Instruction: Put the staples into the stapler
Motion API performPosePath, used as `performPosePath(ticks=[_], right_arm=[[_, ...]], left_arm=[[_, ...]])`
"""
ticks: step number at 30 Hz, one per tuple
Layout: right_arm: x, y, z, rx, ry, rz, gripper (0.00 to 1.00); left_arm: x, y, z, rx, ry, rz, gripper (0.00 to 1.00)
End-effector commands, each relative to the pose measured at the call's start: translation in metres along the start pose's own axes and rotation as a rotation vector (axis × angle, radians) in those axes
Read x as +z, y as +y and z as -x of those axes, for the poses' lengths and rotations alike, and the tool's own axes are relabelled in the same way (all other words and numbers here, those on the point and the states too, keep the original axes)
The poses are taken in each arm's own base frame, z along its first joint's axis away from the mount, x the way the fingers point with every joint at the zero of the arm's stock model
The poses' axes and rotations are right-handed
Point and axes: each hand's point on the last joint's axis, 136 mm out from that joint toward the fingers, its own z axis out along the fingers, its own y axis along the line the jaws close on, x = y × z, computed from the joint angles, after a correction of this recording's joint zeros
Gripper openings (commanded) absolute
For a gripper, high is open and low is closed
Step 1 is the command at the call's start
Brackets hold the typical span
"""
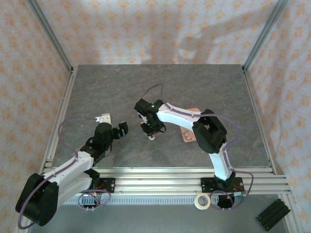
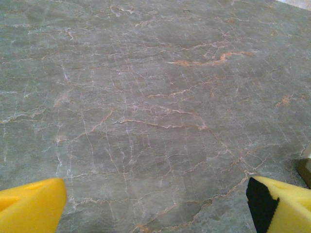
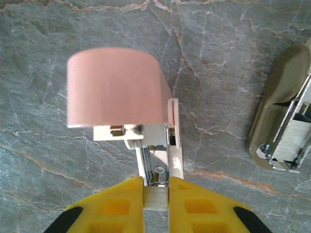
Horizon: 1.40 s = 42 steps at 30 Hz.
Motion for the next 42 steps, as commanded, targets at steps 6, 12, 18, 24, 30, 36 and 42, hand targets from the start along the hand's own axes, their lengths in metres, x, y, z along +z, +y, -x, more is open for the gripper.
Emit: performPosePath(ticks=[6, 12, 18, 24, 30, 36, 42], right_arm=[[0.005, -0.002, -0.004, -0.009, 0.033, -0.041, 0.16], [0.006, -0.005, -0.004, -0.019, 0.036, -0.060, 0.16], [0.008, -0.005, -0.004, -0.023, 0.040, -0.060, 0.16], [0.008, -0.002, -0.002, -0.027, 0.033, -0.050, 0.16], [0.011, -0.003, -0.004, -0.028, 0.044, -0.055, 0.16], [0.013, -0.002, -0.003, -0.028, 0.045, -0.052, 0.16], [0.015, -0.001, -0.002, -0.029, 0.046, -0.048, 0.16]], left_arm=[[0.000, 0.007, 0.000, 0.008, -0.015, 0.024, 0.96], [0.000, 0.007, 0.000, 0.009, -0.014, 0.023, 0.96], [0.000, 0.007, 0.001, 0.009, -0.016, 0.023, 0.96], [0.000, 0.007, 0.001, 0.009, -0.018, 0.022, 0.96], [0.000, 0.007, 0.001, 0.009, -0.017, 0.023, 0.96], [0.000, 0.007, 0.000, 0.011, -0.016, 0.024, 0.96], [0.000, 0.007, 0.000, 0.016, -0.016, 0.025, 0.96]])
